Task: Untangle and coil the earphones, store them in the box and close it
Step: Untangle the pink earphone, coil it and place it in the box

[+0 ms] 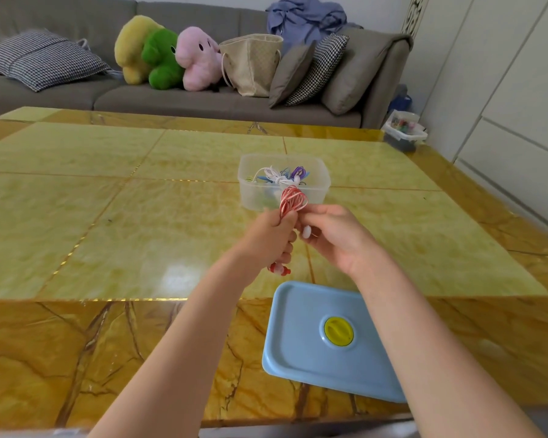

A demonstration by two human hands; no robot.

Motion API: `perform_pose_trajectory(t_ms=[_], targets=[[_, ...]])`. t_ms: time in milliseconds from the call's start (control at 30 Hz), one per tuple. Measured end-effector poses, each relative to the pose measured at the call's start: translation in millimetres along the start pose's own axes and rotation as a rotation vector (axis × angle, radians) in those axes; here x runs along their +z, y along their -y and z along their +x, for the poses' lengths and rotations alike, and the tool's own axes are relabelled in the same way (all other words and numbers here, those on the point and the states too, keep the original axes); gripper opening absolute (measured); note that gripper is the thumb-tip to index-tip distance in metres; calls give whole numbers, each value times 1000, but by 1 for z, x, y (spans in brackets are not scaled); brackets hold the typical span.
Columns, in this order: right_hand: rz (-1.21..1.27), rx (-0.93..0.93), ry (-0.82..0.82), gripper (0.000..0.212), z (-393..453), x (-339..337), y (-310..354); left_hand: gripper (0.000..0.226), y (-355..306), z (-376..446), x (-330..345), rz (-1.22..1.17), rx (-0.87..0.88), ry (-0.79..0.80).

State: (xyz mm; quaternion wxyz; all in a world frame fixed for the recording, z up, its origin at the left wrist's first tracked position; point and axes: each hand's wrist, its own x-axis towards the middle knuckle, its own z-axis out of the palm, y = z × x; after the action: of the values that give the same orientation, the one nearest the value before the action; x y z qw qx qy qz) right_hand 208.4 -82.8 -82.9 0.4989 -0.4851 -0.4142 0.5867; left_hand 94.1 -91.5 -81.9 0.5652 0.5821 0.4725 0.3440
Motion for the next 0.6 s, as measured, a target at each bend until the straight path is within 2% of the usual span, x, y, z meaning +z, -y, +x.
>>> perform_pose_trajectory(t_ms=[133, 333, 500, 600], targets=[[-124, -33, -21, 31, -2, 1, 2, 34, 2, -1, 1, -58, -69, 10], [7, -51, -82, 30, -2, 6, 9, 24, -2, -4, 2, -111, -27, -30], [125, -18, -68, 26, -3, 10, 9, 9, -2, 4, 4, 63, 99, -235], [-21, -83, -50, 17, -7, 13, 11, 8, 0, 8, 8, 184, 170, -355]])
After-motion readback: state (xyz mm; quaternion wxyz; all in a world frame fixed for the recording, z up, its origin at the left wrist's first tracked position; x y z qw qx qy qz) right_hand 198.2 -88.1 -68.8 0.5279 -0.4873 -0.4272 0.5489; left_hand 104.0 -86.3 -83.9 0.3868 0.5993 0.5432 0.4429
